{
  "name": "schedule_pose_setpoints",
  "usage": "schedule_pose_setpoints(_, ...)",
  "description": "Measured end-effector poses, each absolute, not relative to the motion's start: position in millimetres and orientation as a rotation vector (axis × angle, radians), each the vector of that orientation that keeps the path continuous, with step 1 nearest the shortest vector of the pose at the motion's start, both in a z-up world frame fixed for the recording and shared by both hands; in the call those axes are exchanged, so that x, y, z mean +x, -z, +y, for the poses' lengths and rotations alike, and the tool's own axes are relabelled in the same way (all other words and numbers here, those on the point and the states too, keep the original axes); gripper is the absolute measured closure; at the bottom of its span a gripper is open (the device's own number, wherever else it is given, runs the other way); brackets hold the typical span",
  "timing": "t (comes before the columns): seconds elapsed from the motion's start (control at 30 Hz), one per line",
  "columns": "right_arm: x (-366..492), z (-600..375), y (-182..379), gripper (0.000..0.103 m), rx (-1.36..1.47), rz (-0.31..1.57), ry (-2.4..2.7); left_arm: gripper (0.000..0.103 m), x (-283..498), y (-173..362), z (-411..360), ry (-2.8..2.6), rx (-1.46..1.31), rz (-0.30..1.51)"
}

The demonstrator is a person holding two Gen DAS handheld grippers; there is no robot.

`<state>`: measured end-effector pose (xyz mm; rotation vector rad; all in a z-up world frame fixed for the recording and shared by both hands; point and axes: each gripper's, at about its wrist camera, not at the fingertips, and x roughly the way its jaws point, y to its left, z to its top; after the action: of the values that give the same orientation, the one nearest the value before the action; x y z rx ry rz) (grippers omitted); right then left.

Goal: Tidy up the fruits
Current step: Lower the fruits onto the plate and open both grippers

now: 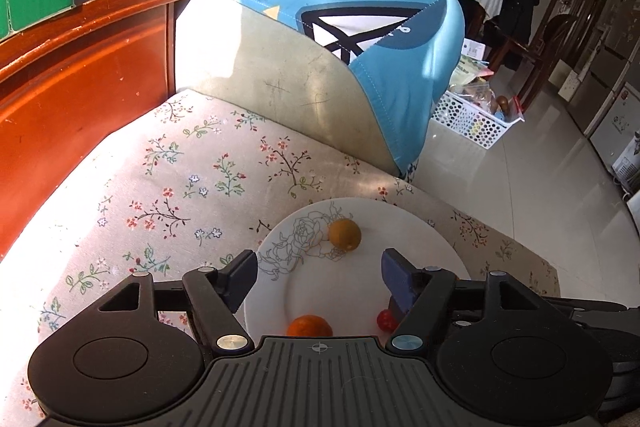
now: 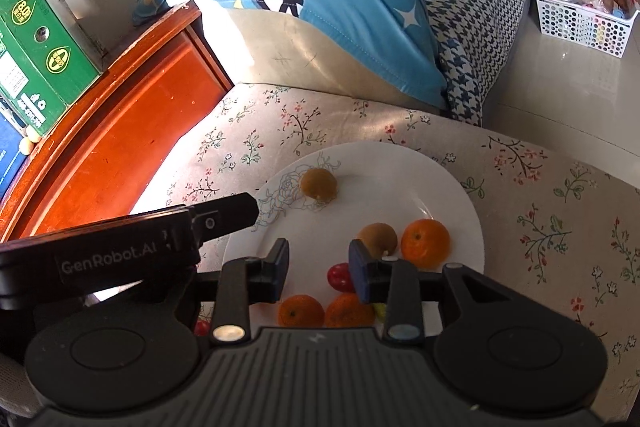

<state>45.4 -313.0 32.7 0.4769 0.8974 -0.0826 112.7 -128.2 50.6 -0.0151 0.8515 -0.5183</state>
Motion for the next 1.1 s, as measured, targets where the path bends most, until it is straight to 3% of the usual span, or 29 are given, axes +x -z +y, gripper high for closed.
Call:
schedule_pose_setpoints(0.13,43,-309,-39,0.06,0.473,0.891,0.064,0.028,110,-61,-123,0.492,0.006,0.859)
schedule_pose_setpoints(0.33,35,-304,-47,0.058,0.484,0.885,0.054,0.028,105,-70,-99,0.44,0.003,0.88)
schedule_pose_setpoints(1.1,7,-228,-43,0.057,0.42,0.929,-0.11,0.026,82,-75,-13,0.283,-0.044,0.87)
